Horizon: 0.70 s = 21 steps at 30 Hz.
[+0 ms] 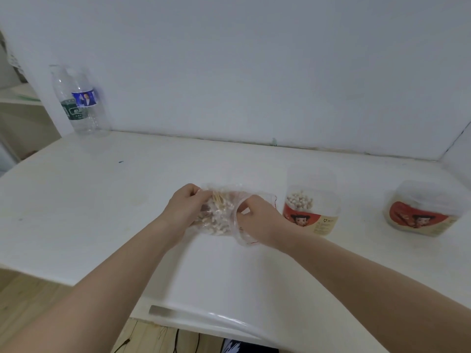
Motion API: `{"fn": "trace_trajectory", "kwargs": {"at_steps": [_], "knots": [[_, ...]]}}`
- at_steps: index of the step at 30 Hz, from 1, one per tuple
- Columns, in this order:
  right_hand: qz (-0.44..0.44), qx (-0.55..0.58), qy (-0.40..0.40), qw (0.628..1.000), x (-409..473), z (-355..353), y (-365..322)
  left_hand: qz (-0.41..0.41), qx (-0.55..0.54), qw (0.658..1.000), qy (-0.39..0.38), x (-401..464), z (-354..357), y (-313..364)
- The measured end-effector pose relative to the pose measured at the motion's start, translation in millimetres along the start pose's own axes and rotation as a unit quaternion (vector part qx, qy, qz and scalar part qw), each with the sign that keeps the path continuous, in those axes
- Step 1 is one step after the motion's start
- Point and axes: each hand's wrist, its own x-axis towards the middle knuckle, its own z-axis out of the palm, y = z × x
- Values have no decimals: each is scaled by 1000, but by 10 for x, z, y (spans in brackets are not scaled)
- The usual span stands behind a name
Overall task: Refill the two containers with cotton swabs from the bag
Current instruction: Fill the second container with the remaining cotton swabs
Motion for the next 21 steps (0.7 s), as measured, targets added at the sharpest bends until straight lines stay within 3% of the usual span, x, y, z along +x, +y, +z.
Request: {"fn": "trace_trajectory", "kwargs": {"at_steps": [4,9,15,21], "knots": [[81,125,-34,988,68,37,61,-7,-33,999,-2,-50,65,6],[69,260,-58,961,4,-64,59,3,-52,998,17,-87,124,55],[85,278,-60,955,51,17,37,-1,-69,997,-28,-147,160,147],[83,307,-53,947,114,-24,117,5,-74,997,-1,-172,187,172]]}}
